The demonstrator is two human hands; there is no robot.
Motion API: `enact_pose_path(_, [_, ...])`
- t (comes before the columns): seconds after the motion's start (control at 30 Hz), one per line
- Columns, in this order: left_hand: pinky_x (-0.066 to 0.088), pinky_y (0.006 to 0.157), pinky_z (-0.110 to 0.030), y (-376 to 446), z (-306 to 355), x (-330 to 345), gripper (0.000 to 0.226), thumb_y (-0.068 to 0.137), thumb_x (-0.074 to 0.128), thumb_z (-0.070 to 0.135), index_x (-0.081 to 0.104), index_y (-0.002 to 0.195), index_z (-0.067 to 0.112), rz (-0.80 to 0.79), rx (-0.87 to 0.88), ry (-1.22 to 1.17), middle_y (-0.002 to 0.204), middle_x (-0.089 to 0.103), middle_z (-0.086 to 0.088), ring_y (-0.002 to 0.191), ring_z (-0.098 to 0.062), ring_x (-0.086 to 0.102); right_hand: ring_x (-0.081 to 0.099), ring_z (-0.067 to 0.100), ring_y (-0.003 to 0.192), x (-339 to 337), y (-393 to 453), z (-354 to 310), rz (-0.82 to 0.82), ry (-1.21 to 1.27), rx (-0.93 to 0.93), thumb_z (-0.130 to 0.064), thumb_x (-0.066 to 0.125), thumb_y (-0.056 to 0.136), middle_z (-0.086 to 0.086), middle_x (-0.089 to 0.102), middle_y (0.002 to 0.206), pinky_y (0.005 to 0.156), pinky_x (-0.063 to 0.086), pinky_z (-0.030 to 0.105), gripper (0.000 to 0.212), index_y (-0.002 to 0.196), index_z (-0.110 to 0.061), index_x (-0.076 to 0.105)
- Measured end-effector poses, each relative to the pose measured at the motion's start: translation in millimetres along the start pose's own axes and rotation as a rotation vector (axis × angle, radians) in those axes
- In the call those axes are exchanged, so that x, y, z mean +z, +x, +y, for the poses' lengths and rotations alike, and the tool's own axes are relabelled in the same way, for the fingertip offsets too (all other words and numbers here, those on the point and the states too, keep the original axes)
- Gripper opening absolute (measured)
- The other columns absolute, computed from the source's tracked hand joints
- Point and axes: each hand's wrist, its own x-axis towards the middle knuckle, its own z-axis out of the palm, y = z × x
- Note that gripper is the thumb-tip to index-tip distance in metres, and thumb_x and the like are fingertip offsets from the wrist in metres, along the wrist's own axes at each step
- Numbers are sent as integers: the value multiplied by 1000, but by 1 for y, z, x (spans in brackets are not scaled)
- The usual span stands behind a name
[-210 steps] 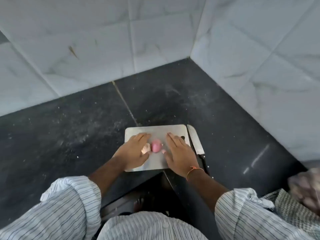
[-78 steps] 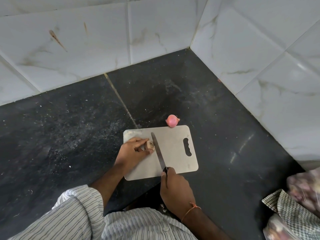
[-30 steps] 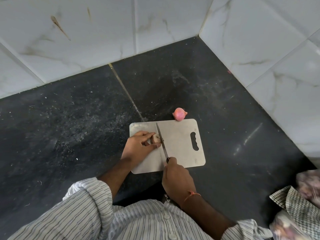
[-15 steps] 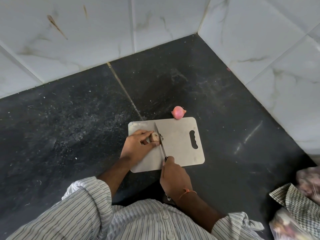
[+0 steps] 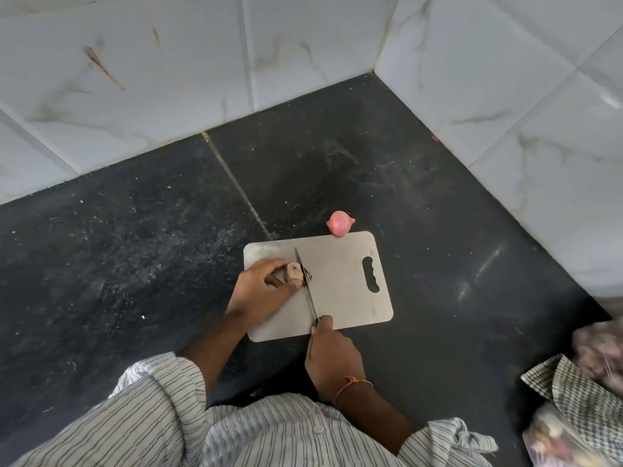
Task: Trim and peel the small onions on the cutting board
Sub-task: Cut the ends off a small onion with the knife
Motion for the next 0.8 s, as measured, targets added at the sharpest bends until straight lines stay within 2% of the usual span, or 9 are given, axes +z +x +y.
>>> enact_pose_path(0.13, [56,82,-18,6,6,0,58,76,92,52,67,128,43,-55,31,149,121,64,26,95,-1,67,74,28,87,-1,0,1,3,-10,-8,-26,44,109,4,74,96,65,45,36,12,119,-20,41])
enact_pose_path(0.27, [55,88,-20,9,4,-2,55,77,92,47,68,127,43,-62,44,177,119,62,25,99,-2,66,73,29,85,-5,-1,7,9,-37,-27,-25,45,108,3,73,93,64,45,36,10,115,-21,39])
enact_pose_path(0.4, [54,84,-17,6,1,-1,52,76,95,39,71,123,38,-37,41,140,117,64,21,92,0,66,73,33,87,-7,0,15,14,-53,-28,-25,48,105,5,74,94,67,51,40,15,114,-21,38])
enact_pose_path(0.63, [50,78,-6,4,1,-3,47,78,94,44,69,118,41,-29,30,118,116,60,21,95,3,63,69,30,80,-18,2,33,83,-20,6,-28,38,109,0,67,84,66,47,40,6,106,-25,34])
enact_pose_path(0.8, [53,77,-15,4,7,-3,36,85,86,48,66,115,42,-41,22,105,108,69,20,92,0,66,72,35,86,-31,4,59,164,3,87,-35,29,111,3,72,89,72,55,46,16,101,-25,34])
